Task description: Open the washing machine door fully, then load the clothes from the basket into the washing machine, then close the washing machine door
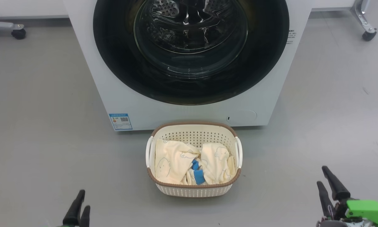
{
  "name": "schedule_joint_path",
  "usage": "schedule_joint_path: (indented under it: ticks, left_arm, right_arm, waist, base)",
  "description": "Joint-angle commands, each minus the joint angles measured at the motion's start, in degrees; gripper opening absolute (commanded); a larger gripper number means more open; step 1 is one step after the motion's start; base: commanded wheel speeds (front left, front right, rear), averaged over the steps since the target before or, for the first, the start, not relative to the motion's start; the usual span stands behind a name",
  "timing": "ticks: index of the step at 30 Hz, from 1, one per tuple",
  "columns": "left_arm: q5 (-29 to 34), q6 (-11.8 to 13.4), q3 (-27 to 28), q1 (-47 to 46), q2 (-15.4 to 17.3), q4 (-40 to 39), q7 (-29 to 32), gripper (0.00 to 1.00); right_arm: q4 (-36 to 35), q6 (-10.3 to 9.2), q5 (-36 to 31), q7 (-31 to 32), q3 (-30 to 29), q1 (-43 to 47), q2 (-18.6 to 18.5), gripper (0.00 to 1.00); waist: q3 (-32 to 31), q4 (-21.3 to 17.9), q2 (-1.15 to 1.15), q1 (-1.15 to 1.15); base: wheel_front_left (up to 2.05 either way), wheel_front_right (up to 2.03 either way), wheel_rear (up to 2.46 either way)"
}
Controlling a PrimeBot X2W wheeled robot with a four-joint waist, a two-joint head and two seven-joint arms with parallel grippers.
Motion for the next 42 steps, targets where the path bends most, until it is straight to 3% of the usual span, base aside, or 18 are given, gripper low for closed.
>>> schedule_joint_path:
  ticks: [1,28,42]
  left_arm:
    - [0.14,-0.08,0.12,-1.96,0.43,-1.76,-0.37,1.0]
    - [1.39,-0.18,-1.22,-4.14,0.69,-3.19,-5.08,1.0]
    - [4.54,-0.24,-0.27,-5.48,0.82,-5.19,-7.44,1.0]
  right_arm:
    - [-1.96,0.0,-0.35,-0.4,-0.05,-2.09,-0.16,1.0]
    - [-5.73,-0.04,-6.06,-5.14,-0.15,-2.91,-0.42,1.0]
    - [-7.49,-0.06,-12.73,-7.5,-0.87,-4.31,-0.55,1.0]
  waist:
    - [0.02,0.0,0.0,0.0]
    - [0.24,-0.13,0.0,0.0]
    - [0.11,-0.18,0.0,0.0]
  base:
    - [0.0,0.0,0.0]
    - [0.0,0.0,0.0]
    - [0.0,0.0,0.0]
